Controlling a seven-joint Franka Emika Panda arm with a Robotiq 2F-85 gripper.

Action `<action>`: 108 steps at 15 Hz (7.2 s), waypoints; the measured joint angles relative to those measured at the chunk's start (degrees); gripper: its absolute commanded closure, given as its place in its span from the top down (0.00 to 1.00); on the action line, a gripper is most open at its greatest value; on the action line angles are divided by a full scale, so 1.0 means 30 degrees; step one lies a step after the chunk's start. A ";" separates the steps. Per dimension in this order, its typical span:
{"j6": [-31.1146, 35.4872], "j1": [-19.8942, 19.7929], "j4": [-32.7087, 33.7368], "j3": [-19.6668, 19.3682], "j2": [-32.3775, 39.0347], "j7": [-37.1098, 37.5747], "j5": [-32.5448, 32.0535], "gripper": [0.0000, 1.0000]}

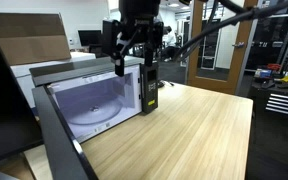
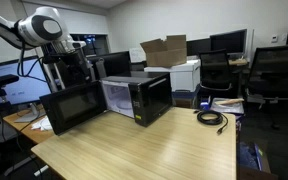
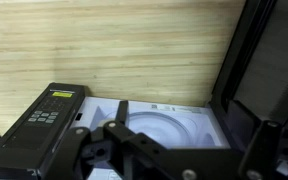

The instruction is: Close the microwave door

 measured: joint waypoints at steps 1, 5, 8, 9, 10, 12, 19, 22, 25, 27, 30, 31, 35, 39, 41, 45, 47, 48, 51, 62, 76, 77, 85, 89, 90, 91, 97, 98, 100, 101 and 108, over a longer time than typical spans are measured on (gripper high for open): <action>0.0000 0.0000 0.0000 0.0000 0.0000 0.0000 0.0000 1.00; 0.0000 0.0000 0.0000 0.0000 0.0000 0.0000 0.0000 1.00; 0.0000 0.0000 0.0000 0.0000 0.0000 0.0000 0.0000 1.00; 0.0000 0.0000 0.0000 0.0000 0.0000 0.0000 0.0000 1.00; 0.0000 0.0000 0.0000 0.0000 0.0000 0.0000 0.0000 1.00; 0.0000 0.0000 0.0000 0.0000 0.0002 0.0000 -0.0001 1.00; 0.0157 0.1049 0.0109 0.0992 0.0478 -0.0095 0.0831 1.00; 0.0159 0.1748 0.0753 0.1538 0.0808 -0.0441 0.1625 1.00; 0.0272 0.2240 0.2073 0.1891 0.1400 -0.1234 0.2526 1.00; 0.0691 0.2446 0.2638 0.2155 0.1895 -0.2108 0.3218 1.00; 0.1383 0.2917 0.3415 0.2667 0.2918 -0.3468 0.4091 1.00; 0.1454 0.3065 0.3682 0.2825 0.3249 -0.3906 0.4264 1.00; 0.1514 0.3441 0.4579 0.3317 0.4378 -0.5507 0.4699 1.00; 0.1480 0.3505 0.5146 0.3570 0.5138 -0.6794 0.4734 1.00; 0.1474 0.3509 0.5194 0.3643 0.5393 -0.7145 0.4734 1.00; 0.1100 0.3516 0.5127 0.3657 0.5550 -0.7251 0.4731 0.57; 0.0961 0.3516 0.5109 0.3641 0.5549 -0.7251 0.4707 0.44; 0.0937 0.3515 0.5083 0.3619 0.5549 -0.7251 0.4706 0.37; 0.0903 0.3514 0.4882 0.3471 0.5526 -0.7251 0.4628 0.15; 0.0908 0.3512 0.2592 0.2305 0.4183 -0.4898 0.0387 0.01; 0.0927 0.3401 0.0981 0.0958 0.2858 0.1017 -0.2721 0.01; 0.0927 0.3377 0.0909 0.0830 0.2816 0.1398 -0.2847 0.01; 0.1293 0.2371 0.0578 -0.0147 0.2683 0.2751 -0.3564 0.40; 0.2296 0.2537 0.0410 0.0393 0.2684 0.2750 -0.3456 0.69; 0.2347 0.2647 0.0402 0.0646 0.2687 0.2750 -0.3405 0.55; 0.2344 0.2709 0.0415 0.0674 0.2704 0.2751 -0.3408 0.86; 0.2120 0.2685 0.0430 0.0533 0.2887 0.2751 -0.3473 0.74; 0.2094 0.2669 0.0428 0.0463 0.2896 0.2750 -0.3473 0.72; 0.1997 0.2570 0.0426 0.0224 0.2898 0.2751 -0.3473 0.59; 0.1960 0.2467 0.0425 0.0109 0.2899 0.2751 -0.3473 0.51; 0.2037 0.1340 0.0426 -0.0714 0.2899 0.1560 -0.3451 0.03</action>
